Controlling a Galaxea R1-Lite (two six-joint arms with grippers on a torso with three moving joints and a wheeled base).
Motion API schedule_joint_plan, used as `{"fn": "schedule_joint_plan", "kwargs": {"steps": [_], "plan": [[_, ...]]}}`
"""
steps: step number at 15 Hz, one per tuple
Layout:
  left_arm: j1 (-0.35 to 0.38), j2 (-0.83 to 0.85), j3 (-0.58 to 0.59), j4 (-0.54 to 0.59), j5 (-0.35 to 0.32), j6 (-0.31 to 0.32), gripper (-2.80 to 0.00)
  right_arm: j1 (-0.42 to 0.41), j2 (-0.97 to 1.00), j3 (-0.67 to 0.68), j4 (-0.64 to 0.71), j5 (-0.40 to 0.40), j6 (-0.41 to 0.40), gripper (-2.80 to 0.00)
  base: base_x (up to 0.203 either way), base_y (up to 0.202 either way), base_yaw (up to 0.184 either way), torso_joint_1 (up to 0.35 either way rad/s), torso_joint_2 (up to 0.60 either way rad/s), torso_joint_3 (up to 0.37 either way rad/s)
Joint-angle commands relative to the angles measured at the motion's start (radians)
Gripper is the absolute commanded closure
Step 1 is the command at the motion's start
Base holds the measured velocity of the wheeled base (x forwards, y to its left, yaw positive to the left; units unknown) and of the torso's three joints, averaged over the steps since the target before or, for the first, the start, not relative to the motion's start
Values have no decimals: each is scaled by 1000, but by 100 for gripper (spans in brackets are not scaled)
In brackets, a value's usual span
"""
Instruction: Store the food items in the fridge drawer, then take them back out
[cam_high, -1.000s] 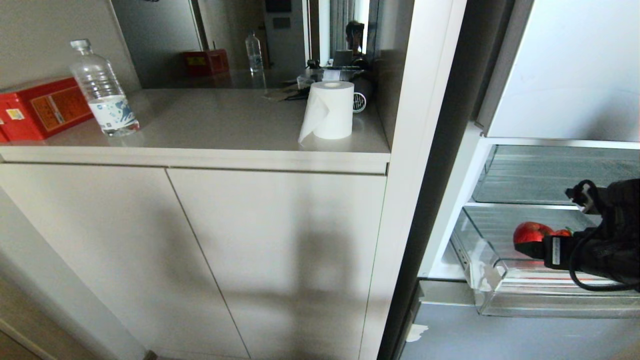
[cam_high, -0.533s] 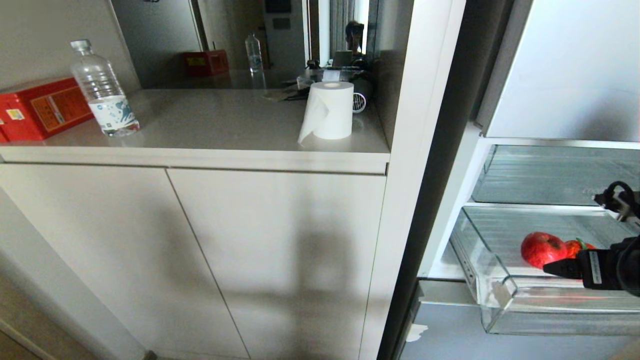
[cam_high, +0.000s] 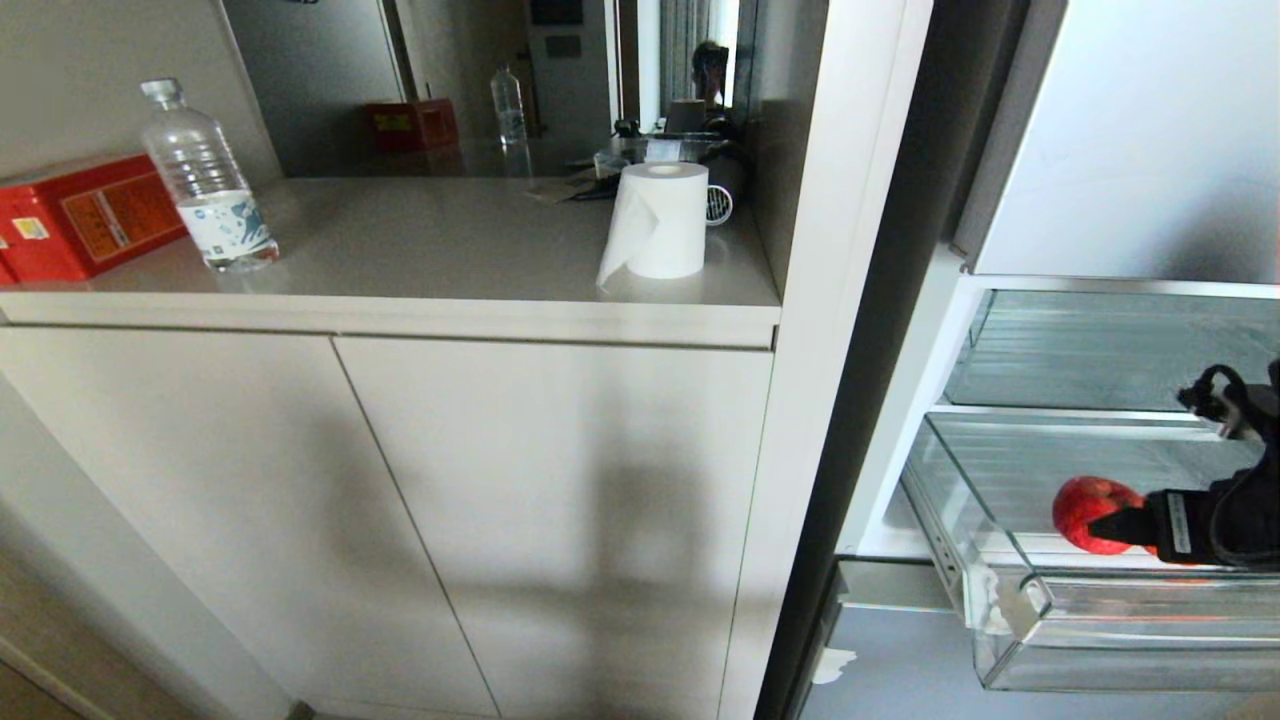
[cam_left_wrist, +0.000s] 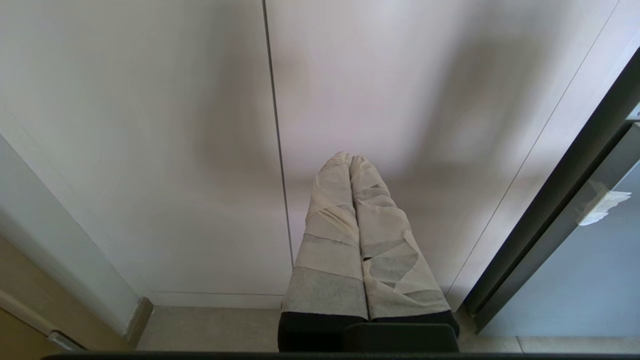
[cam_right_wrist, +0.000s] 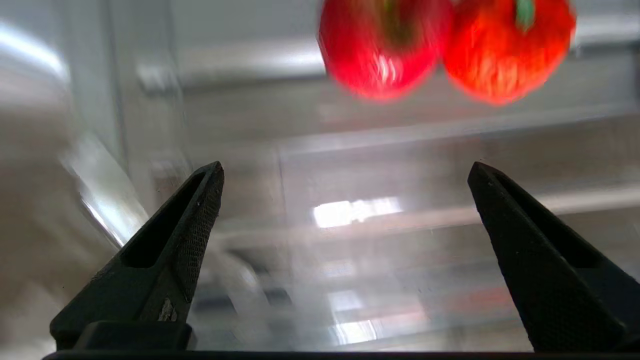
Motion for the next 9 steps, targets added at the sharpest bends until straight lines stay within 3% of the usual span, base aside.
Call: {"fn": "schedule_joint_plan", "kwargs": {"steps": [1,5,9], "plan": [[0,0,0,-1,1,0,0,-15,-44,0,68,2,-12,-280,0,0,0,0,0,0],[0,0,0,1,0,0,0,-34,-178,28,205,11,-41,-280,0,0,0,0,0,0],[0,0,0,-1,1,0,0,-39,-260,121,218,11,-68,-280,0,0,0,0,0,0]]}}
